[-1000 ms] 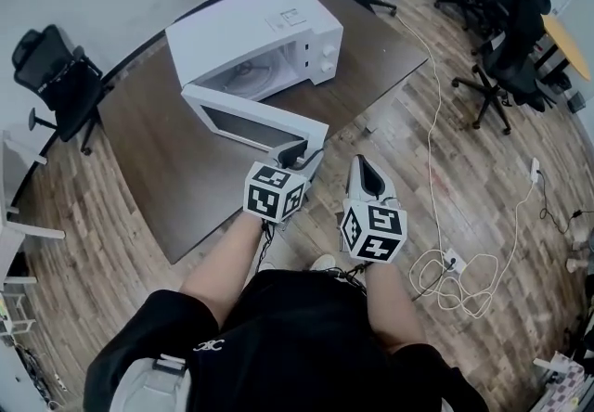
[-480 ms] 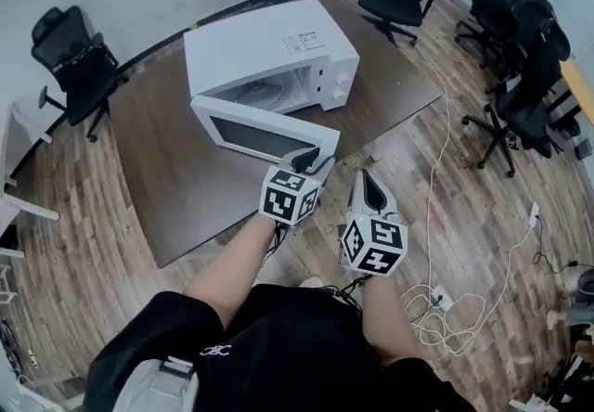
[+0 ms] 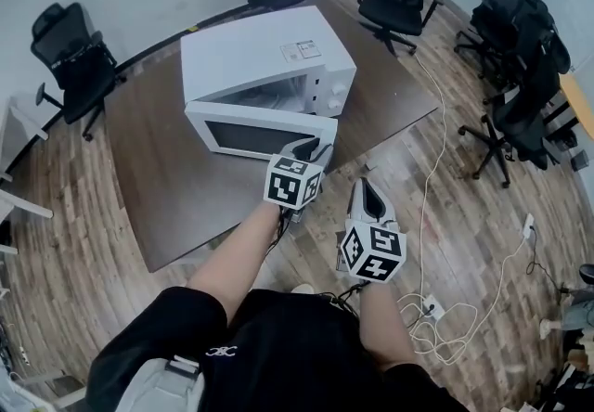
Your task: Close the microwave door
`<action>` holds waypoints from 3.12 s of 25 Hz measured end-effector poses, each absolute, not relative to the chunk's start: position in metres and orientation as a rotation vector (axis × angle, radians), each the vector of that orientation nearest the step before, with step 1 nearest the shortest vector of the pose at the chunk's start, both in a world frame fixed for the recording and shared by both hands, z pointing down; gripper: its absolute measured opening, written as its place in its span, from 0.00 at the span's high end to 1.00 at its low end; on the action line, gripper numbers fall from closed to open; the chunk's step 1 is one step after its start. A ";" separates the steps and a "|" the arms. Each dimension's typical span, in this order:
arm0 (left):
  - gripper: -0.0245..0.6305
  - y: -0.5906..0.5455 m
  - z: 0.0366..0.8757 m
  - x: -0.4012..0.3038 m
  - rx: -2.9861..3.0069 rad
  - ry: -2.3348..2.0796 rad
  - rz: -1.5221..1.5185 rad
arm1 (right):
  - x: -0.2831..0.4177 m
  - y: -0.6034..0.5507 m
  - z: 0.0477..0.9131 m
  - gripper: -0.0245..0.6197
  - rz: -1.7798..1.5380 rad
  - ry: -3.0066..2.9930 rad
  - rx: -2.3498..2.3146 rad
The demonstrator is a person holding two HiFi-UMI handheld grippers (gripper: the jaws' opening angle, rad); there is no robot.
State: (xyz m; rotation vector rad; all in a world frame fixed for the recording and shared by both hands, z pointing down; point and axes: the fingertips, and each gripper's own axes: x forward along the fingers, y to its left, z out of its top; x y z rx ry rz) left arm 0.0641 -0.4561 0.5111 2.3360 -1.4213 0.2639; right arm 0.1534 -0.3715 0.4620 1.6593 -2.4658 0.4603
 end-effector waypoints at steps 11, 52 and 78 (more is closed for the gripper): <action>0.79 -0.506 0.510 0.057 2.275 -1.511 0.266 | 0.162 -0.387 0.462 0.95 0.445 -2.473 1.649; 0.83 -0.598 0.507 0.020 2.189 -1.695 0.281 | 0.188 -0.383 0.469 0.95 0.433 -2.407 1.709; 0.94 -0.522 0.484 0.023 2.331 -1.549 0.301 | 0.143 -0.353 0.457 0.95 0.466 -2.409 1.714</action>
